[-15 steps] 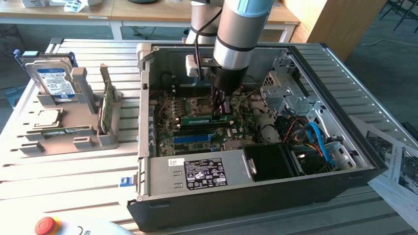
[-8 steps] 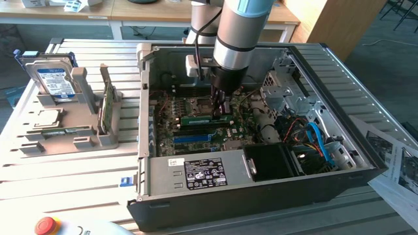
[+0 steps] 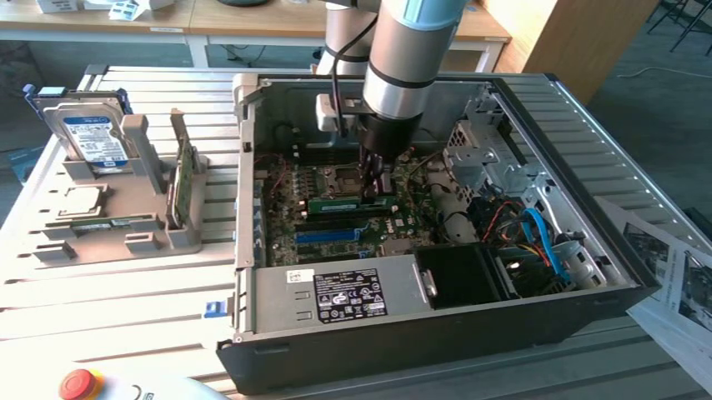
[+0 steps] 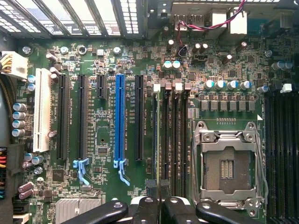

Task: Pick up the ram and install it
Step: 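Insert the ram into the slot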

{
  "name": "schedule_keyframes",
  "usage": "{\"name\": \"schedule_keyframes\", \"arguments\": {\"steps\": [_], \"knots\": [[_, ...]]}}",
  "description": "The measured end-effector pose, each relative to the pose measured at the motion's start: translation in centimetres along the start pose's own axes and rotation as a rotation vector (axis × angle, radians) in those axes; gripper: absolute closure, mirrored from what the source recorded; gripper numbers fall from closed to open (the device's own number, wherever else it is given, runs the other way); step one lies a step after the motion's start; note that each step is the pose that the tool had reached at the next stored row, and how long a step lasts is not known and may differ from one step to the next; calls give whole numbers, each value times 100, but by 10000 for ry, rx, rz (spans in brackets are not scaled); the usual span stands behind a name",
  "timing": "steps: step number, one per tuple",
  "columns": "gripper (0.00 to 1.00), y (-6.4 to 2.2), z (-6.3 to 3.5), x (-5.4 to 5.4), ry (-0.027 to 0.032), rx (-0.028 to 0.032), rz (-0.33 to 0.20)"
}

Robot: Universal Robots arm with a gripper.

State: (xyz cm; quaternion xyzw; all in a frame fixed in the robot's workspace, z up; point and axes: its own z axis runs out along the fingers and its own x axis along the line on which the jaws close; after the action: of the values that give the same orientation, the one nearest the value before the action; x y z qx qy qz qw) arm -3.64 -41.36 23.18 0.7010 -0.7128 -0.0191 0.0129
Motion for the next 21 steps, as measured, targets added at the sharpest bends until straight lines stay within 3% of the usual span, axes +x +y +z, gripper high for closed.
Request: {"name": "schedule_keyframes", "arguments": {"steps": [21], "knots": [[88, -1, 45, 0, 3, -1, -1]]}}
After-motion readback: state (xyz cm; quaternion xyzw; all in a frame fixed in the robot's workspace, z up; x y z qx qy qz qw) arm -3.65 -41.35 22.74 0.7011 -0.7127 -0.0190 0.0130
